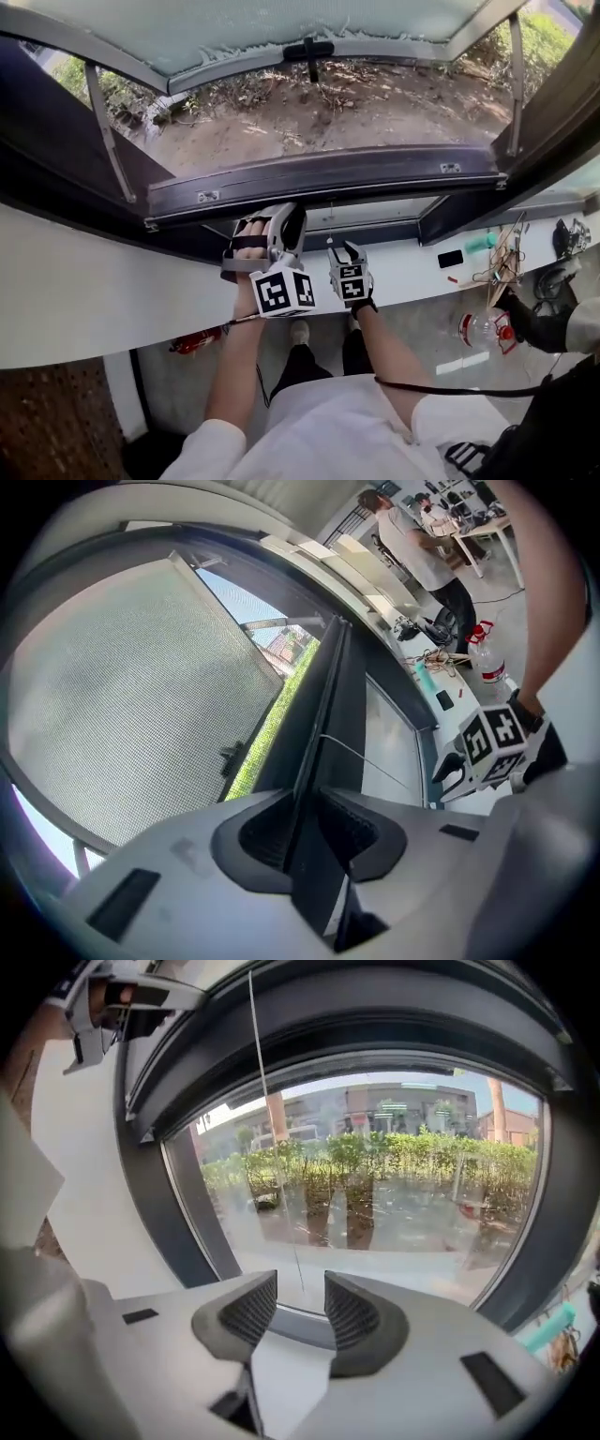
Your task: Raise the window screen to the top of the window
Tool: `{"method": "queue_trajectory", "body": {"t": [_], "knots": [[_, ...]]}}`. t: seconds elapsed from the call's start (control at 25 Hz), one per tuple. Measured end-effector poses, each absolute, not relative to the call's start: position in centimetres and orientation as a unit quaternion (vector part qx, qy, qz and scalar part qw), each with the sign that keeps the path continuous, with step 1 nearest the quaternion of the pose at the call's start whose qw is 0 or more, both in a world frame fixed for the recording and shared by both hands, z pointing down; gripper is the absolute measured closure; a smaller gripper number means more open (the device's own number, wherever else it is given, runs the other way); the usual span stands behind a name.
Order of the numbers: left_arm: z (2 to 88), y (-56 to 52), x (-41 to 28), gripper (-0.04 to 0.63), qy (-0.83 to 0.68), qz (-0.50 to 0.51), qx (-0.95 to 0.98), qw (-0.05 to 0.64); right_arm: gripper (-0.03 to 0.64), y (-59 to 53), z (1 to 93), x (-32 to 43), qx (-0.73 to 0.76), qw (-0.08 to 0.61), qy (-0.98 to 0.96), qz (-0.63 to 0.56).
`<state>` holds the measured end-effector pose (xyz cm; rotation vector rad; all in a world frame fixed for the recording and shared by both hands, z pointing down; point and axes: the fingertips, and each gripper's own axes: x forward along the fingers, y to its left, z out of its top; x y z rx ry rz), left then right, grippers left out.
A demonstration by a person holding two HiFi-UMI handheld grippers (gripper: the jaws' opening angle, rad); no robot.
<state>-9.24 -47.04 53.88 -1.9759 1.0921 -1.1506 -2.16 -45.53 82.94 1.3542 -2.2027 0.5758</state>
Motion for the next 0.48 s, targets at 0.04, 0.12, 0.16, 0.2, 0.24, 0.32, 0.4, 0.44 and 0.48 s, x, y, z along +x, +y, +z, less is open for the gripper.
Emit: {"method": "queue_trajectory", "body": {"t": [0.04, 0.12, 0.16, 0.2, 0.24, 0.32, 0.4, 0.44, 0.48], "knots": [[53.9, -47.0, -9.2, 0.511, 0.411, -0.433, -0.744, 0.298, 0.479, -46.0, 83.6, -2.5, 0.492, 0.249, -0.807, 0.21], [53.9, -46.9, -9.2, 0.511, 0.41, -0.434, -0.744, 0.299, 0.479, -47.1, 85.0, -3.2, 0.49, 0.255, -0.806, 0.213], [53.9, -46.9, -9.2, 0.511, 0.41, -0.434, -0.744, 0.299, 0.48, -47.7, 85.6, -3.4, 0.493, 0.257, -0.803, 0.214], [53.9, -47.0, -9.2, 0.511, 0.411, -0.434, -0.744, 0.299, 0.48, -48.5, 86.0, -3.5, 0.497, 0.258, -0.8, 0.214], [53.9, -47.1, -9.2, 0.511, 0.413, -0.433, -0.743, 0.299, 0.48, -49.3, 86.4, -3.6, 0.5, 0.26, -0.798, 0.214], [53.9, -47.2, -9.2, 0.511, 0.416, -0.434, -0.742, 0.297, 0.486, -50.3, 86.9, -3.8, 0.501, 0.265, -0.795, 0.215], [54.0, -47.1, -9.3, 0.511, 0.417, -0.435, -0.741, 0.295, 0.606, -50.2, 87.3, -4.2, 0.496, 0.27, -0.796, 0.217], [54.1, -47.0, -9.4, 0.511, 0.416, -0.436, -0.742, 0.294, 0.611, -50.1, 87.5, -4.5, 0.49, 0.268, -0.8, 0.22], [54.1, -47.0, -9.4, 0.511, 0.415, -0.436, -0.742, 0.293, 0.612, -49.9, 87.5, -4.8, 0.482, 0.263, -0.804, 0.227]]}}
